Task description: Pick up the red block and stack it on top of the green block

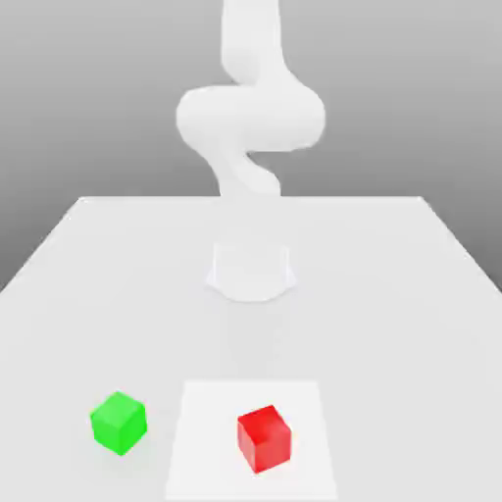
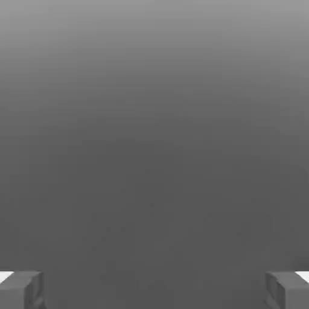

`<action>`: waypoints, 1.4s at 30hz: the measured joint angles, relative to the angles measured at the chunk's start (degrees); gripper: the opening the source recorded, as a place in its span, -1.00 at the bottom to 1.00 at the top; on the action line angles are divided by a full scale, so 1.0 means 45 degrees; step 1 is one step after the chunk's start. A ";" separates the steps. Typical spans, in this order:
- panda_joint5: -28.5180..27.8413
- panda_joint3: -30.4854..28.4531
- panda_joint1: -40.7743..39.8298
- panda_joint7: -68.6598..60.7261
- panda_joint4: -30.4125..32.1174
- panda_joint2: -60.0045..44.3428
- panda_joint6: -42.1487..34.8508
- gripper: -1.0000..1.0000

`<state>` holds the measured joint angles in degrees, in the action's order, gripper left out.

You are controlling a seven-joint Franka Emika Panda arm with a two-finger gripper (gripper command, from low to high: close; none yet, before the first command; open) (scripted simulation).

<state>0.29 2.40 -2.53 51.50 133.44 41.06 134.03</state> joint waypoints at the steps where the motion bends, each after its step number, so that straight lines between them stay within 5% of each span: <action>1: -0.0003 0.0215 -0.0214 0.0566 0.0163 -0.0456 0.0226 0.00; 17: -0.0917 0.2693 -0.2488 0.9601 0.2518 -0.7268 0.3422 0.00; 25: -0.1181 0.2607 -0.2317 1.3715 0.3588 -1.0644 0.5098 0.00; 30: -0.2435 0.1577 -0.1551 1.4918 0.3324 -1.2927 0.6910 0.00; 31: -0.2584 0.1406 -0.1412 1.5034 0.3282 -1.3199 0.7133 -1.00; 38: -0.2567 0.1418 -0.1419 1.5028 0.3287 -1.3173 0.7140 -1.00; 42: -0.1519 0.2071 -0.1849 1.4252 0.3548 -1.1597 0.5856 -1.00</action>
<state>-6.54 11.72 -10.85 115.63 149.40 -11.12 160.38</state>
